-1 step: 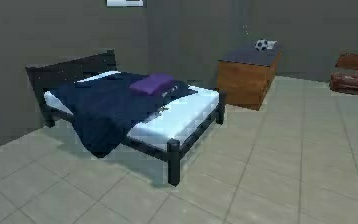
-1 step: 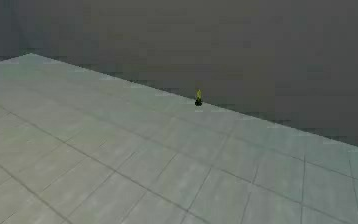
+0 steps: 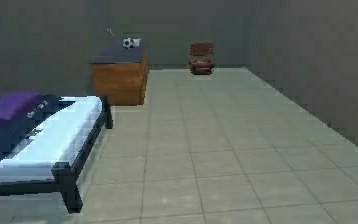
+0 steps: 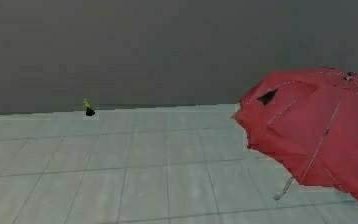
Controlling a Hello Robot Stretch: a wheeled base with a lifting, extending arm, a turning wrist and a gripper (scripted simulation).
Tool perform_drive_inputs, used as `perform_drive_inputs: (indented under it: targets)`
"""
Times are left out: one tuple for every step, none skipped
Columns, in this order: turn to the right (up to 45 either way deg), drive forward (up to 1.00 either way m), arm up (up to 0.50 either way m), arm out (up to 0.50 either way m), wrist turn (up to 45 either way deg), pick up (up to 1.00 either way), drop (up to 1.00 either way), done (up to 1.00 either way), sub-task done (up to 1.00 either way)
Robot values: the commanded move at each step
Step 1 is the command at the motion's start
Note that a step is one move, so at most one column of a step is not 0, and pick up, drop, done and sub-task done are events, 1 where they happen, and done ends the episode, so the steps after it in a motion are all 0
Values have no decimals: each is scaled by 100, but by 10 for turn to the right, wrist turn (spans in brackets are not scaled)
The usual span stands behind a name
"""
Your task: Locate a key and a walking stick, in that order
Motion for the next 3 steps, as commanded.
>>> perform_drive_inputs:
  targets:
    - [0, 100, 0, 0, 0, 0, 0, 0, 0]
    - [30, 0, 0, 0, 0, 0, 0, 0, 0]
    - [0, 100, 0, 0, 0, 0, 0, 0, 0]
